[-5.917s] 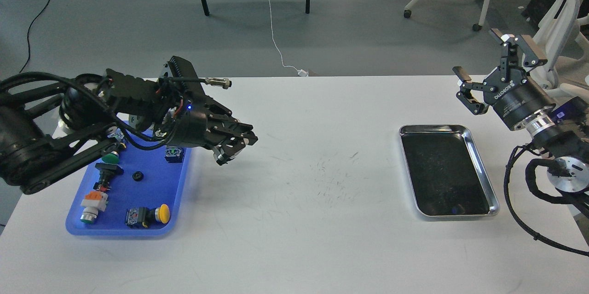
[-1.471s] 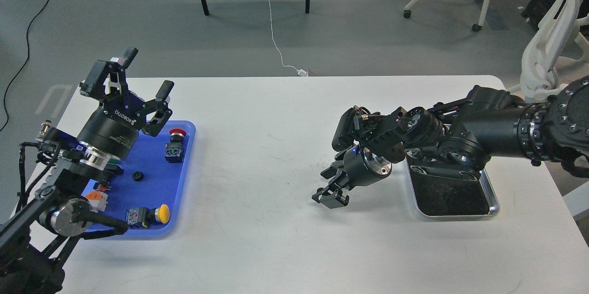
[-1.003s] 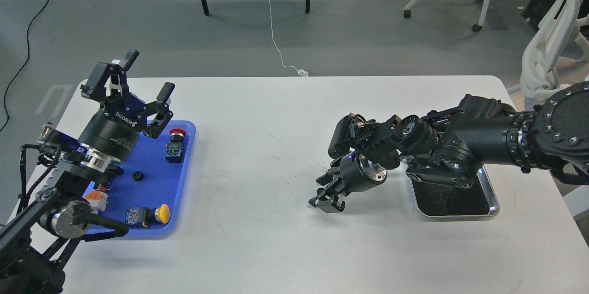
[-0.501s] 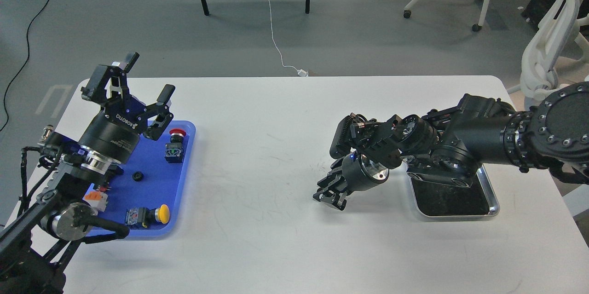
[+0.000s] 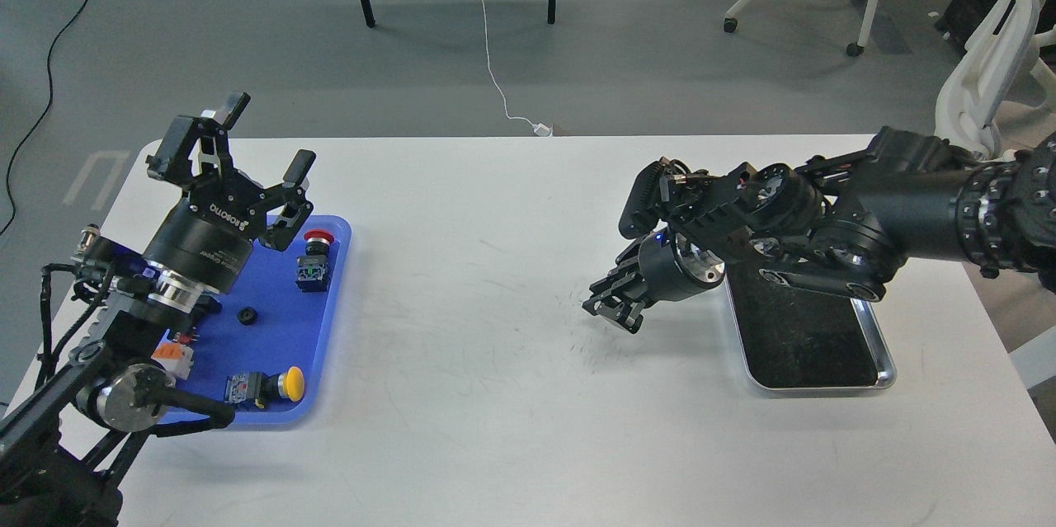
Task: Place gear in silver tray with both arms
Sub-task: 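Carry the gear into the silver tray and open the right gripper, then raise the right gripper and reach the left gripper into the blue tray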
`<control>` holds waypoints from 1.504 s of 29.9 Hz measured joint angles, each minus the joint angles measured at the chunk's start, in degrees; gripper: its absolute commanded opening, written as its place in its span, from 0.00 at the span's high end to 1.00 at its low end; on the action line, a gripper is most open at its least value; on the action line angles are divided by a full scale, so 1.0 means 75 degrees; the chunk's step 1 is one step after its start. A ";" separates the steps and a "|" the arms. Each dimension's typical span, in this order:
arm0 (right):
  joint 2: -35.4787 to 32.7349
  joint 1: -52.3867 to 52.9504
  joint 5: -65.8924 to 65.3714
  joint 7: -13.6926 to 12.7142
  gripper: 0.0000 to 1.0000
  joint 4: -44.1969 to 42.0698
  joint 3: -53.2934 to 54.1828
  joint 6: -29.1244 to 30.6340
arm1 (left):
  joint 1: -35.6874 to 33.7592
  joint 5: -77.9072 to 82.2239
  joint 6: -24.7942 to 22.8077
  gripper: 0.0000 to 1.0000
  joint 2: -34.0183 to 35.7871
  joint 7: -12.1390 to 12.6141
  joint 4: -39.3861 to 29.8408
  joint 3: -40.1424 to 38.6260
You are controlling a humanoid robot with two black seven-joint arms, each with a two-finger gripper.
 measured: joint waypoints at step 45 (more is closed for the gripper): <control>-0.2906 -0.1801 -0.0029 -0.0002 0.03 -0.0960 0.1003 -0.0429 | 0.0046 0.0023 -0.0047 0.02 -0.0287 0.0012 -0.0028 0.0025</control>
